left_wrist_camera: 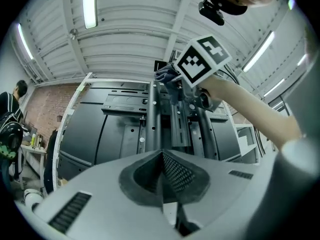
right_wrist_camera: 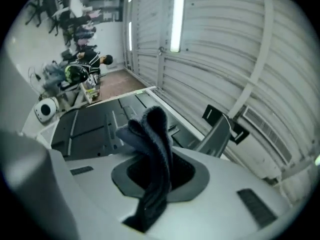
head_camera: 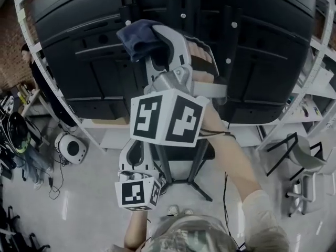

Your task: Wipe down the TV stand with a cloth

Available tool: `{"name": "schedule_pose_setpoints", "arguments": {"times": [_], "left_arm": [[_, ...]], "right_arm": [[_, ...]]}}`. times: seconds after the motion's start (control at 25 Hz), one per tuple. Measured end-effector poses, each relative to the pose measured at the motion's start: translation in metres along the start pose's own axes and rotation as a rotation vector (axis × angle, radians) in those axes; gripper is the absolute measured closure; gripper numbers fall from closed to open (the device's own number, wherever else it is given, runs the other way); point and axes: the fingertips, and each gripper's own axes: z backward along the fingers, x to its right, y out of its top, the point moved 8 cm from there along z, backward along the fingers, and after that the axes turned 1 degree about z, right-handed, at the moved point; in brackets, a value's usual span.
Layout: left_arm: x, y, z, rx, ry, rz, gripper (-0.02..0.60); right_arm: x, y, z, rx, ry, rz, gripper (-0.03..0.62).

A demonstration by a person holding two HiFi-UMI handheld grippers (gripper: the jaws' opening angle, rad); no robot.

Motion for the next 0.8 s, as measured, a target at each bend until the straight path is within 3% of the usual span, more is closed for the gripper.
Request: {"name": "schedule_pose_setpoints", "arguments": {"times": [0.12, 0.28, 0.8], "left_arm": [[-0.009, -0.001, 0.004, -0.001, 0.025, 0.006, 0.566], [-0.022, -0.001, 0.007, 0.001, 0.055, 0.011, 0.566], [-0.026, -0.012, -0.006, -0.024, 0.010, 0.022, 0.566]], "right_arm": [[0.000, 0.018, -0.022, -0.003, 0.000, 0.146, 0.537], [0.002, 0.030, -0.044, -0.022, -0.021, 0.243, 0.537], [-0.019, 0.034, -0.048, -0.025, 0.023, 0.329, 0.537]]}}
